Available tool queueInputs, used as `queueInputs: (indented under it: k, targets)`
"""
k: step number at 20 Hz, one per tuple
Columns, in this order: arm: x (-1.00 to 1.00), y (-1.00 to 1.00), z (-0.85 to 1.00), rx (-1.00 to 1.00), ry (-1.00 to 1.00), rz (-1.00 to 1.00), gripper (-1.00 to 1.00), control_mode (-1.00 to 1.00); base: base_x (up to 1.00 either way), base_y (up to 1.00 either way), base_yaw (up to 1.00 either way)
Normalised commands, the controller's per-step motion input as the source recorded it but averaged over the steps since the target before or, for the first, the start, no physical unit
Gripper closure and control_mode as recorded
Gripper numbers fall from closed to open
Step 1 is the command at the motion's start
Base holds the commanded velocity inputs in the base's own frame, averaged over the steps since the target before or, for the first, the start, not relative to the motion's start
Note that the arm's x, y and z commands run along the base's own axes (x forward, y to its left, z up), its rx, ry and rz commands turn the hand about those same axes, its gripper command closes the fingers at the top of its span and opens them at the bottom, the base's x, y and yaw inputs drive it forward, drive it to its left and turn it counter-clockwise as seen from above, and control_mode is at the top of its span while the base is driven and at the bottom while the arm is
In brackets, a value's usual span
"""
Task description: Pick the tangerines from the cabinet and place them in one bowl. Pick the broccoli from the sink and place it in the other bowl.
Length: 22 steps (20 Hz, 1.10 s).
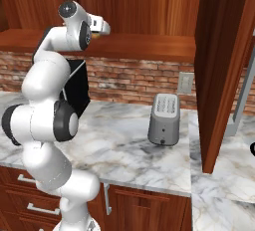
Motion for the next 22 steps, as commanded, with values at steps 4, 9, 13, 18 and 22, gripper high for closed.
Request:
queueInputs:
  k: [4,9,13,18,22]
  targets:
    - [0.27,0.16,-0.02,0.00,0.01,0.01,-1.00,-1.00,0.00,0.00,0.00]
    - [0.36,0.06,-0.07,0.00,0.00,0.03,-1.00,-1.00,0.00,0.00,0.00]
    - [0.16,0.00,-0.12,0.00,0.01,0.00,-1.00,-1.00,0.00,0.00,0.00]
    - [0.15,0.00,-0.12,0.00,0.02,0.01,-1.00,-1.00,0.00,0.00,0.00]
    - [0.13,0.00,-0.11,0.00,0.01,0.02,-1.00,-1.00,0.00,0.00,0.00]
